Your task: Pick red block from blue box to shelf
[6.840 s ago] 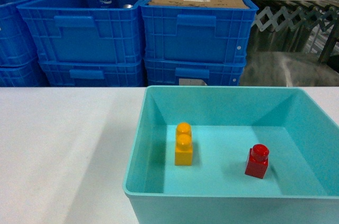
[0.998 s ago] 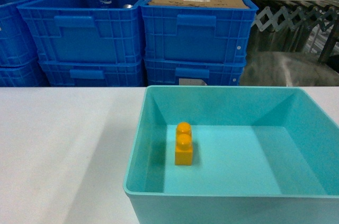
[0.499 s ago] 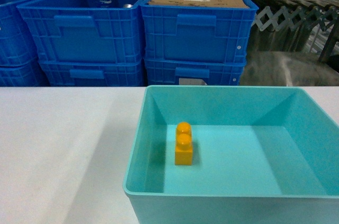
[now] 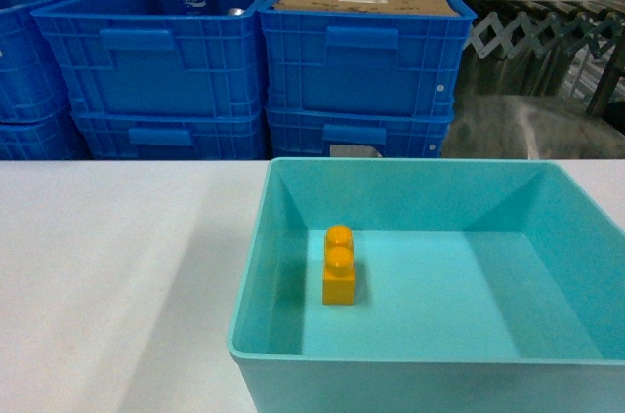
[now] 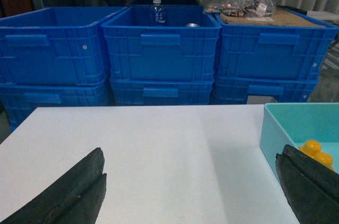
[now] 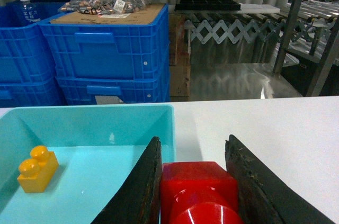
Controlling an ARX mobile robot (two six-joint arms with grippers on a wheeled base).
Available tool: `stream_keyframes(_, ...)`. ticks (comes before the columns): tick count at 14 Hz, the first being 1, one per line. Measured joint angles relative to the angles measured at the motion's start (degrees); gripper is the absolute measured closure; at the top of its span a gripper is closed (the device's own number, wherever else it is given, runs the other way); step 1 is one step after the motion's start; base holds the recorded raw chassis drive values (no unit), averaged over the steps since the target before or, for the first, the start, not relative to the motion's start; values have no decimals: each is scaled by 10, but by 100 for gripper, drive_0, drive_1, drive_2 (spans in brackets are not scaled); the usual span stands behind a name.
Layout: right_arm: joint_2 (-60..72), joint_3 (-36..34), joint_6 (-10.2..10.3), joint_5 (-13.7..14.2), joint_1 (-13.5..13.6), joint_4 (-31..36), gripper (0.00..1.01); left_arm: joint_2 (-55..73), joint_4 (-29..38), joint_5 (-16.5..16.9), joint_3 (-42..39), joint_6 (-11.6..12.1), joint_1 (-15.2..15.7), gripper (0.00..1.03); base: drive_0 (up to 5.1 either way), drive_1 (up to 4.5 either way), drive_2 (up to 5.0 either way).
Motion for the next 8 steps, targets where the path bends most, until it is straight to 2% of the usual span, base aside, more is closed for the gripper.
stream_keyframes(8, -99, 0, 0, 0, 0, -97, 72, 0, 0, 0, 0, 0, 0, 5, 0, 0, 0)
